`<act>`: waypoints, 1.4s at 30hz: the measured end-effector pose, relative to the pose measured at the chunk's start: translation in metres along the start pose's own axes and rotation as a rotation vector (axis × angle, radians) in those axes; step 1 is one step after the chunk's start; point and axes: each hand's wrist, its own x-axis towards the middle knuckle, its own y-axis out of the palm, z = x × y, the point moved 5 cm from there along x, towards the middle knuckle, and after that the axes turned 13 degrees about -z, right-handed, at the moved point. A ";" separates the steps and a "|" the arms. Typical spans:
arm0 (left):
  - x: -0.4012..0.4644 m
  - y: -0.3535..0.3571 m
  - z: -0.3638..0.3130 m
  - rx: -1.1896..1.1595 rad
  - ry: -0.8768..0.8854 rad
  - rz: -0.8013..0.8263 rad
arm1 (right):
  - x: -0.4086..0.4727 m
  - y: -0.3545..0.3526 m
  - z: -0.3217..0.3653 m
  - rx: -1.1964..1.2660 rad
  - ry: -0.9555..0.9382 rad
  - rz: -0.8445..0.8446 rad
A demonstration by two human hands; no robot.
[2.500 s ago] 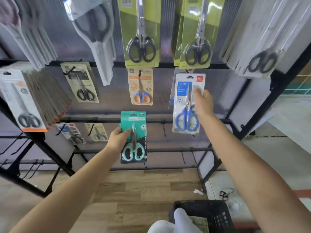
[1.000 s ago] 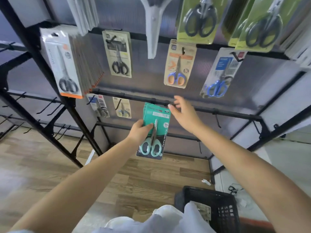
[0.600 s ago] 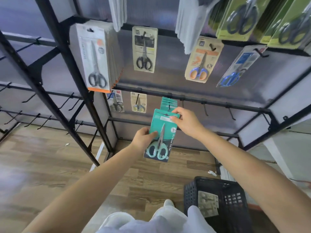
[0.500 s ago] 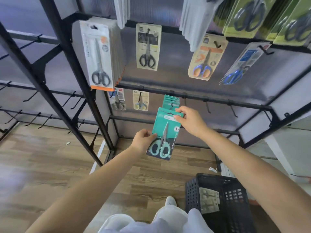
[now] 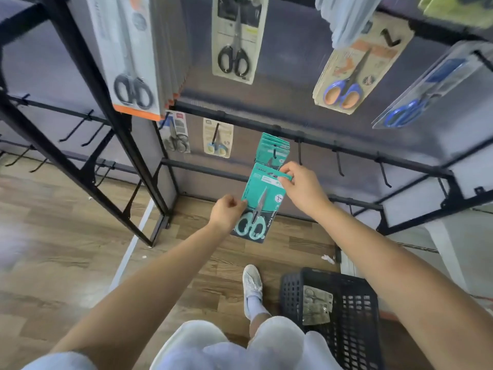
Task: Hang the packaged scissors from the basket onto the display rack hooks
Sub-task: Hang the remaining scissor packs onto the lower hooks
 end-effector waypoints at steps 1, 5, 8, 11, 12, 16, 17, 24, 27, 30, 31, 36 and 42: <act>0.007 0.006 0.000 0.011 -0.016 -0.007 | 0.007 0.003 -0.005 -0.008 0.006 0.009; 0.038 0.032 -0.003 0.049 -0.055 -0.048 | 0.039 0.015 -0.026 -0.020 -0.029 0.043; 0.059 0.050 -0.005 0.072 -0.050 -0.076 | 0.061 0.024 -0.038 -0.035 -0.053 0.053; 0.078 0.065 -0.007 0.109 -0.025 -0.087 | 0.078 0.030 -0.046 -0.059 -0.047 0.045; 0.082 0.069 -0.007 0.113 -0.024 -0.085 | 0.082 0.032 -0.049 -0.064 -0.042 0.054; 0.091 0.079 -0.001 0.099 -0.048 -0.069 | 0.091 0.043 -0.058 -0.083 -0.022 0.105; 0.092 0.081 0.000 0.093 -0.053 -0.070 | 0.092 0.045 -0.058 -0.081 -0.022 0.110; 0.102 0.086 -0.002 0.099 -0.044 -0.089 | 0.098 0.048 -0.056 -0.115 -0.041 0.080; 0.108 0.091 -0.002 0.096 -0.060 -0.078 | 0.101 0.047 -0.053 -0.191 -0.088 0.070; 0.115 0.095 -0.004 0.086 -0.083 -0.075 | 0.107 0.047 -0.051 -0.224 -0.115 0.032; 0.118 0.095 -0.005 0.081 -0.089 -0.074 | 0.108 0.047 -0.051 -0.236 -0.122 0.019; 0.129 0.095 -0.016 0.135 -0.076 -0.091 | 0.114 0.047 -0.051 -0.330 -0.163 -0.001; 0.125 0.092 -0.043 0.275 0.070 -0.044 | 0.112 0.037 -0.052 -0.448 -0.234 -0.041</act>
